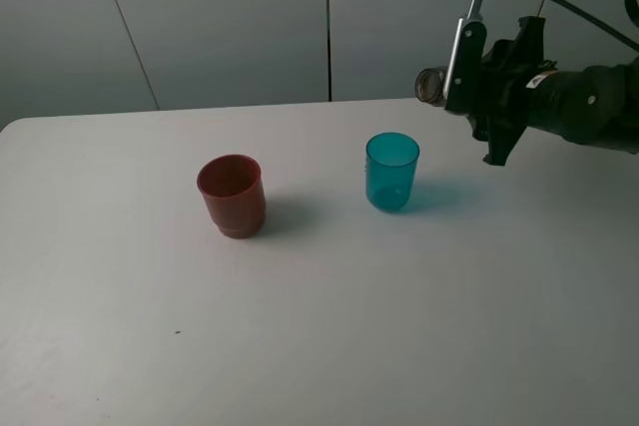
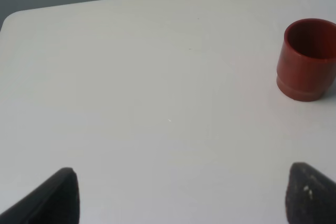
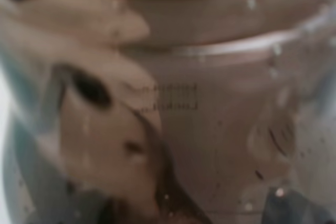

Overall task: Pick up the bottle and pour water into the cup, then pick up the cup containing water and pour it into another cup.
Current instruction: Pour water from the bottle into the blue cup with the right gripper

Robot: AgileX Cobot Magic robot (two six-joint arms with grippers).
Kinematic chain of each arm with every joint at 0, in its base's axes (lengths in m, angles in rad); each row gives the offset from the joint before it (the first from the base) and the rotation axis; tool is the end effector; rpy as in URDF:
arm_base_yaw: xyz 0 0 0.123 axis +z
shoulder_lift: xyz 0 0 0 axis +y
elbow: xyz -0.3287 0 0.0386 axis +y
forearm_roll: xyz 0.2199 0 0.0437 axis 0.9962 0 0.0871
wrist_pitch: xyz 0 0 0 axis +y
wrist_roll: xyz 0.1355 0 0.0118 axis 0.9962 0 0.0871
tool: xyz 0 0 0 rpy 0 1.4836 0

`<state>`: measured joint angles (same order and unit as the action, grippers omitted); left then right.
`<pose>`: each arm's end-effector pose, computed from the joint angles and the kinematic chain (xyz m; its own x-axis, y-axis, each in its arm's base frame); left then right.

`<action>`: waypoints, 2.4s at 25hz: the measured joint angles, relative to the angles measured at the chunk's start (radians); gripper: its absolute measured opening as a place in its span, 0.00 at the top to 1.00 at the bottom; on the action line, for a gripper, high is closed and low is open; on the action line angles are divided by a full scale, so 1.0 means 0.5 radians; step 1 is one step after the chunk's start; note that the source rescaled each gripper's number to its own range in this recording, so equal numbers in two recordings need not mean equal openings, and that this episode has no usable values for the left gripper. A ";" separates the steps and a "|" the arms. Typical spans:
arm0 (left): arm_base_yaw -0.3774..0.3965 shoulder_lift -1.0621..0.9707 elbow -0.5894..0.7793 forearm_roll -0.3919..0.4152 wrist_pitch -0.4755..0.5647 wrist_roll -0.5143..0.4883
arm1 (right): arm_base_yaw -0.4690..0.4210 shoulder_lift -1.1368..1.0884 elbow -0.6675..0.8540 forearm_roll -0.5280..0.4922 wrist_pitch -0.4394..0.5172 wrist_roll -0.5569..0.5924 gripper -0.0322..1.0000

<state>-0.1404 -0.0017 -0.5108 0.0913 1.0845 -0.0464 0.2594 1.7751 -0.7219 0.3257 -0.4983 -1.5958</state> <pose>-0.0366 0.0162 0.2439 -0.4602 0.0614 -0.8857 0.0671 0.9972 0.0342 0.3628 0.0748 0.2043 0.0004 -0.9871 -0.1602 -0.4713 0.1411 -0.8706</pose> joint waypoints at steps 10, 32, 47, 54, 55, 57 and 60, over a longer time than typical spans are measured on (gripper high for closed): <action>0.000 0.000 0.000 0.000 0.000 0.000 | 0.136 0.048 -0.001 0.114 -0.121 -0.372 0.97; 0.000 0.000 0.000 0.000 0.000 -0.004 | 0.177 0.203 -0.045 0.169 -0.365 -0.713 0.97; 0.000 0.000 0.000 0.000 0.000 -0.004 | 0.173 0.203 -0.068 0.184 -0.370 -0.926 0.97; 0.000 0.000 0.000 0.000 0.000 -0.004 | 0.173 0.203 -0.147 0.209 -0.388 -0.985 0.97; 0.000 0.000 0.000 0.000 0.000 -0.004 | 0.173 0.203 -0.151 0.213 -0.388 -0.989 0.97; 0.000 0.000 0.000 0.000 0.000 -0.004 | 0.173 0.203 -0.161 0.223 -0.388 -0.988 0.97; 0.000 0.000 0.000 0.000 0.000 -0.004 | 0.157 0.203 -0.161 0.223 -0.391 -0.988 0.97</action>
<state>-0.1404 -0.0017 -0.5108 0.0913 1.0845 -0.0484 0.3377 1.8769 -0.8023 0.4372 -0.6941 -2.0900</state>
